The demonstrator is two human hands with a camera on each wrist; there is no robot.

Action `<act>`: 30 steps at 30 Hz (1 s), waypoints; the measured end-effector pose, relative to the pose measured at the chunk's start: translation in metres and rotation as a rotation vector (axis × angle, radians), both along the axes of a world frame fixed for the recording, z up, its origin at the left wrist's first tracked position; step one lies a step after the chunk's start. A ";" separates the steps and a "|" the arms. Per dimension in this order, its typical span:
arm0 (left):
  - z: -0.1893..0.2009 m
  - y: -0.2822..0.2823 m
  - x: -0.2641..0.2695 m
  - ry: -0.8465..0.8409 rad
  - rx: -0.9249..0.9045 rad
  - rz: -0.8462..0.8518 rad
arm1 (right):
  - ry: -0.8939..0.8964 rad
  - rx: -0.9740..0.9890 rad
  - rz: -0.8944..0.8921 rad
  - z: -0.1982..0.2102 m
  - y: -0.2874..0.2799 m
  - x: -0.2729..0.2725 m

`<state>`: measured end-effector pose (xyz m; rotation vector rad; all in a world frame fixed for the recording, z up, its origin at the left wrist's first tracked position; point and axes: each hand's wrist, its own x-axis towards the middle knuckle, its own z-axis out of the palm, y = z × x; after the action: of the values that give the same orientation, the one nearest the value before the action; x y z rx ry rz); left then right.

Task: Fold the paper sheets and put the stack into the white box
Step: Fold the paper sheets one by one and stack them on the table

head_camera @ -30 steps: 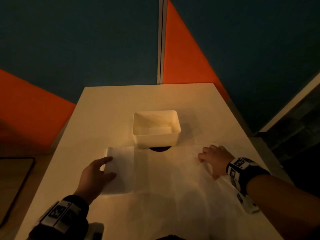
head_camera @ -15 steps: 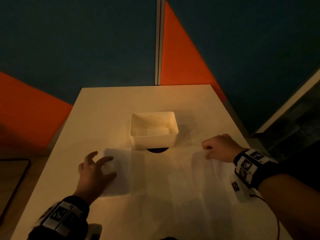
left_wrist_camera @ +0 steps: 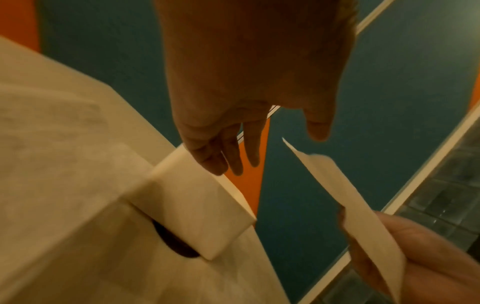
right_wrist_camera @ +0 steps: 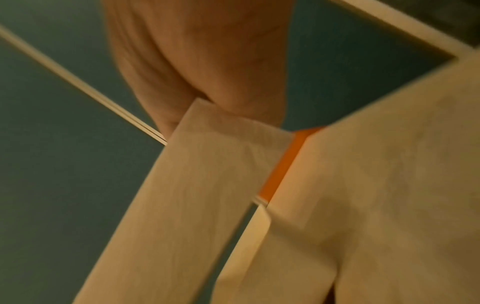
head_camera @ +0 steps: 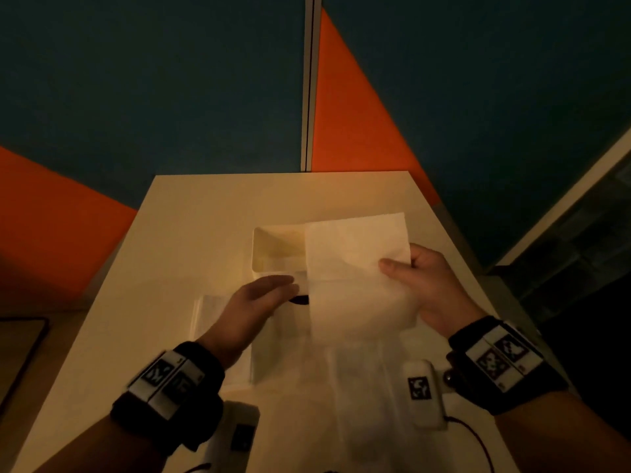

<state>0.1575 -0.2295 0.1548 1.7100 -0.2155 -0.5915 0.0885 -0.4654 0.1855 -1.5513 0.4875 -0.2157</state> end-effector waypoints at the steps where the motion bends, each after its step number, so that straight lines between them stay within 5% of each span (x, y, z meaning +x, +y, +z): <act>1: 0.004 -0.006 -0.001 0.055 -0.051 -0.035 | -0.010 0.042 -0.021 -0.003 0.006 0.000; 5: 0.020 -0.023 -0.009 0.233 -0.207 -0.071 | -0.023 0.129 -0.066 -0.014 0.027 0.001; 15: 0.019 -0.023 -0.002 0.113 -0.316 0.040 | -0.014 0.199 0.108 -0.015 0.018 -0.008; 19: 0.022 -0.012 0.006 0.170 -0.295 -0.125 | -0.034 0.163 0.146 -0.002 0.006 -0.008; 25: 0.036 0.003 0.017 0.321 -0.329 -0.617 | 0.028 -0.124 0.327 0.030 -0.007 -0.004; 30: 0.037 -0.012 0.013 0.359 -0.373 -0.607 | 0.004 -0.243 0.490 0.042 0.003 0.006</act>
<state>0.1702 -0.2413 0.1916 1.1393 -0.5580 -1.2094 0.0943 -0.4626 0.2275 -1.8586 0.0737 0.1108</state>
